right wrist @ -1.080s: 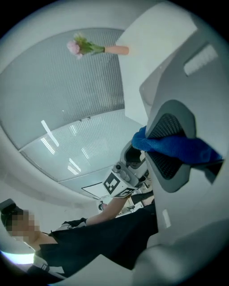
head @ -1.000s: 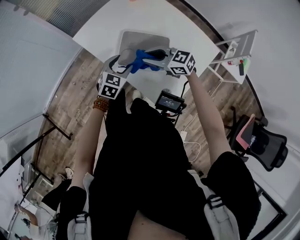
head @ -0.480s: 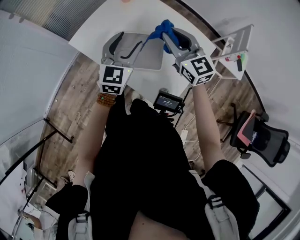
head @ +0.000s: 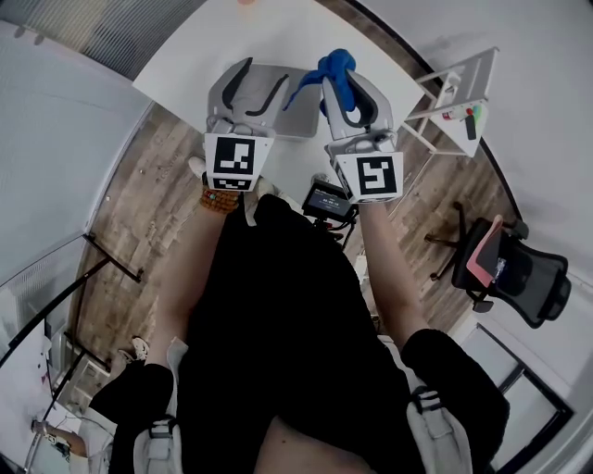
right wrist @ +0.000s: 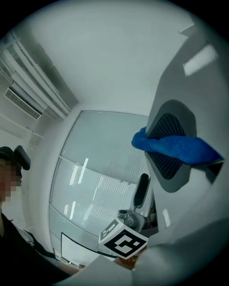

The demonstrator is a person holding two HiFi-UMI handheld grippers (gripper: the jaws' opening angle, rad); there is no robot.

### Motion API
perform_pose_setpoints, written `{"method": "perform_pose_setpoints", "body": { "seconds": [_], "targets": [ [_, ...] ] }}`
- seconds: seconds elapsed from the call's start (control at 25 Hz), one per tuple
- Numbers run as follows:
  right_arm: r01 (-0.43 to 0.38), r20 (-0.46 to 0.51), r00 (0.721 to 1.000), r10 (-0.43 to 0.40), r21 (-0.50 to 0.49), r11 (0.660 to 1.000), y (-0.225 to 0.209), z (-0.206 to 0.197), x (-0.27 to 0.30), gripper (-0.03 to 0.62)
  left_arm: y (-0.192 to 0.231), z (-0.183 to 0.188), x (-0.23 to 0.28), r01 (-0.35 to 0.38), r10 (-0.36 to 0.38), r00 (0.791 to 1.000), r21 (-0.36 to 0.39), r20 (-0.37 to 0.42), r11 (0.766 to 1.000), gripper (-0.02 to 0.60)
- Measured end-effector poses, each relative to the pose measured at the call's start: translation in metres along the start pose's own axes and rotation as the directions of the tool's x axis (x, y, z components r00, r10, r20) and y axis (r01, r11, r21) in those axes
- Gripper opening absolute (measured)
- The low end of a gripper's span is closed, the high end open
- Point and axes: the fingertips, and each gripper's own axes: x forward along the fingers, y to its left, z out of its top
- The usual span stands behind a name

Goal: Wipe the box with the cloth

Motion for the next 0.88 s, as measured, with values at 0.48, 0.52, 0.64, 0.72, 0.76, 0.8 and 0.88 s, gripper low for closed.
{"method": "perform_pose_setpoints", "body": {
  "seconds": [0.48, 0.52, 0.64, 0.72, 0.76, 0.8, 0.88],
  "targets": [
    [0.027, -0.079, 0.997, -0.026, 0.007, 1.0, 0.01, -0.035, -0.027, 0.095, -0.024, -0.03, -0.015, 0.056, -0.059, 0.996, -0.031, -0.073, 0.998, 0.181],
    [0.025, -0.084, 0.996, -0.024, 0.012, 1.0, 0.011, -0.038, -0.029, 0.094, -0.024, -0.033, -0.016, 0.053, -0.055, 0.995, -0.033, -0.08, 0.998, 0.175],
    [0.025, -0.102, 0.994, -0.023, 0.022, 0.999, 0.013, -0.046, -0.034, 0.089, -0.025, -0.04, -0.019, 0.046, -0.048, 0.994, -0.028, -0.101, 0.999, 0.162],
    [0.026, -0.121, 0.992, -0.022, 0.031, 0.999, 0.014, -0.051, -0.035, 0.087, -0.024, -0.044, -0.021, 0.039, -0.041, 0.992, -0.026, -0.116, 0.999, 0.147],
    [0.024, -0.13, 0.991, -0.019, 0.036, 0.999, 0.014, -0.052, -0.036, 0.087, -0.024, -0.046, -0.022, 0.033, -0.037, 0.992, -0.028, -0.124, 0.999, 0.142],
    [0.019, -0.137, 0.991, -0.013, 0.039, 0.999, 0.015, -0.052, -0.037, 0.087, -0.024, -0.046, -0.024, 0.028, -0.032, 0.991, -0.033, -0.131, 0.999, 0.14],
    [0.002, -0.145, 0.989, 0.004, 0.042, 0.999, 0.019, -0.049, -0.039, 0.087, -0.023, -0.047, -0.03, 0.017, -0.024, 0.99, -0.045, -0.141, 0.999, 0.133]
  ]
}}
